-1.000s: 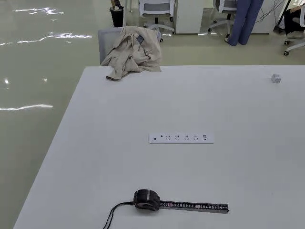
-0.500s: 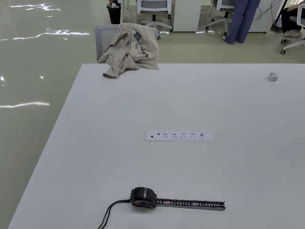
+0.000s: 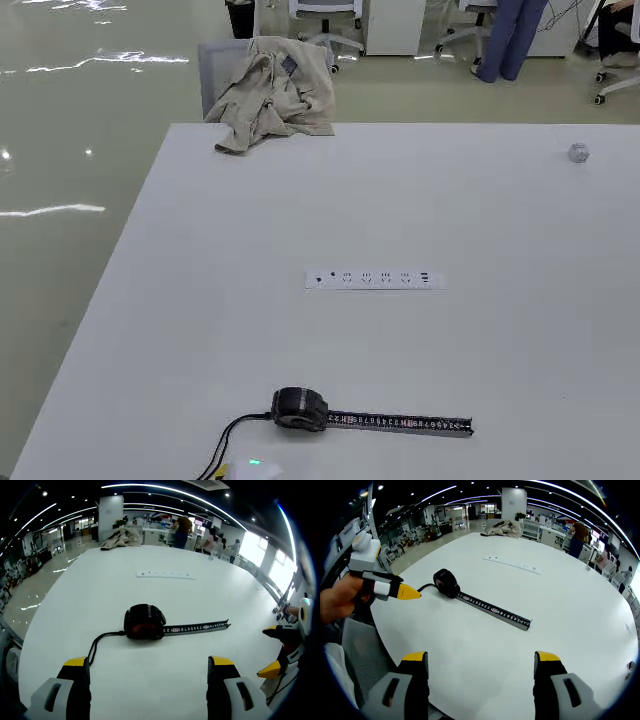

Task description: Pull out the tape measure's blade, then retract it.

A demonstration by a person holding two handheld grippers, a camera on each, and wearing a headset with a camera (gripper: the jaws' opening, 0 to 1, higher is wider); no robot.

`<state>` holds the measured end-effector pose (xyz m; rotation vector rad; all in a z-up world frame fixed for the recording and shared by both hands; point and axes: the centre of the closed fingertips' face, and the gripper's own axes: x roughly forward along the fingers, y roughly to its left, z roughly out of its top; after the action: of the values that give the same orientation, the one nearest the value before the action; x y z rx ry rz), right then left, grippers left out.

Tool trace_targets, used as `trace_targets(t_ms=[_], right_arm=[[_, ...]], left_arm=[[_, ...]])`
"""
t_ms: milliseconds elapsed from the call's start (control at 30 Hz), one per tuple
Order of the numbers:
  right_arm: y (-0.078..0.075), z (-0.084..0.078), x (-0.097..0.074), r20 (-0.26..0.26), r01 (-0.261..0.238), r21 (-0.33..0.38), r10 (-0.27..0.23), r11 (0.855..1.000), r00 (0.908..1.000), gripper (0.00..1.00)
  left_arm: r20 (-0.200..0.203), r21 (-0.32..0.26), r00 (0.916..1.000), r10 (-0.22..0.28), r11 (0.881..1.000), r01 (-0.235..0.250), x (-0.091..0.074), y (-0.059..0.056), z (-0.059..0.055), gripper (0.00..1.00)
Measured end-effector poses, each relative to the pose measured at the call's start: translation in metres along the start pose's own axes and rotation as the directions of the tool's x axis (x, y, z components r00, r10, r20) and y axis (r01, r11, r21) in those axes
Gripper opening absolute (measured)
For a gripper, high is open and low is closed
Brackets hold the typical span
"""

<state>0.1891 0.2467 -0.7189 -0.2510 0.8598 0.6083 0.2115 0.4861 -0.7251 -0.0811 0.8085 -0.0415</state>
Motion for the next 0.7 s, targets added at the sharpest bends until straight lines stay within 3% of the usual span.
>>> trace_targets(t_ms=[233, 700], right_arm=[[-0.004, -0.002, 0.011, -0.015, -0.017, -0.024, 0.017, 1.0, 0.9997, 0.87], [-0.019, -0.007, 0.024, -0.04, -0.022, -0.042, 0.02, 0.999, 0.999, 0.87]], left_arm=[[-0.008, -0.001, 1.0, 0.0, 1.0, 0.0, 0.013, -0.004, 0.002, 0.94], [0.009, 0.026, 1.0, 0.003, 1.0, -0.003, 0.031, -0.002, 0.018, 0.93]])
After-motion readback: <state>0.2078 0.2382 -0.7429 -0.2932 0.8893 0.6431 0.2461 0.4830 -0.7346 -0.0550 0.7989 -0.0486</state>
